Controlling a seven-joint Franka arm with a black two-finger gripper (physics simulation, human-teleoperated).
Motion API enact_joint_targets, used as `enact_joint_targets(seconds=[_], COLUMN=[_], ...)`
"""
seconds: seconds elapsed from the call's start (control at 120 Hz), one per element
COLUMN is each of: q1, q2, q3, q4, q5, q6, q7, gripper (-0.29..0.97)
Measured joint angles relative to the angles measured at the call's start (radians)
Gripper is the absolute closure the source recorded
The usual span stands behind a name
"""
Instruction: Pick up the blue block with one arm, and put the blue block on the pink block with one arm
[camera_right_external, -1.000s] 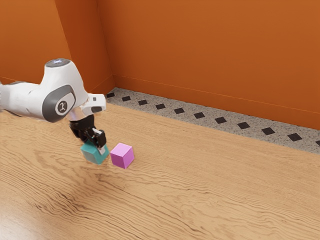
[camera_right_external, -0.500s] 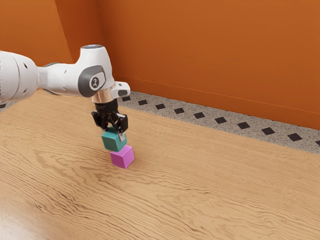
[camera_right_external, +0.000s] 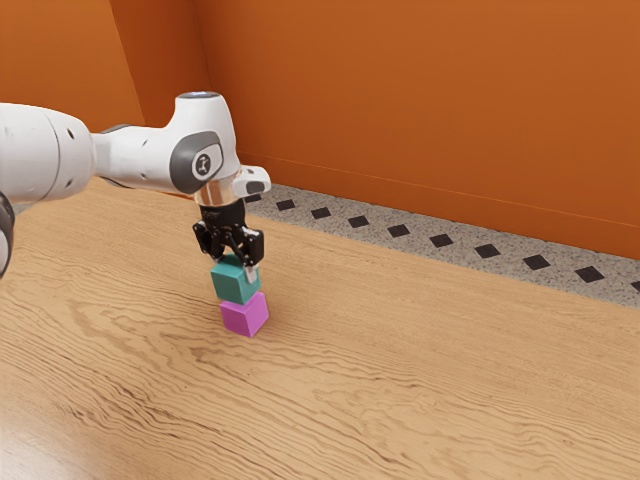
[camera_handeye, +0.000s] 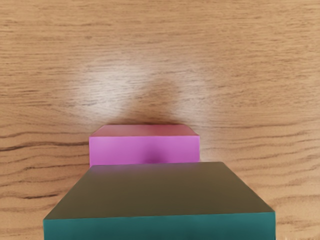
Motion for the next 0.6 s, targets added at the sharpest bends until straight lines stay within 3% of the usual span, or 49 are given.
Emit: enact_joint_targets(seconds=[0.267, 0.383, 0.475, 0.6], q1=[0.0, 0.003, -0.002, 0.033], q2=[-0.023, -0.204, -0.356, -0.438], q3=[0.001, 0.008, 0.067, 0.117], q4=[-0.003, -0.026, -0.029, -0.025], q5=[-0.009, -0.015, -0.035, -0.05], q6=[-0.003, -0.032, -0.107, -0.238], q7=[0.038, 0.049, 0.057, 0.065], gripper=[0.12, 0.08, 0.06, 0.04])
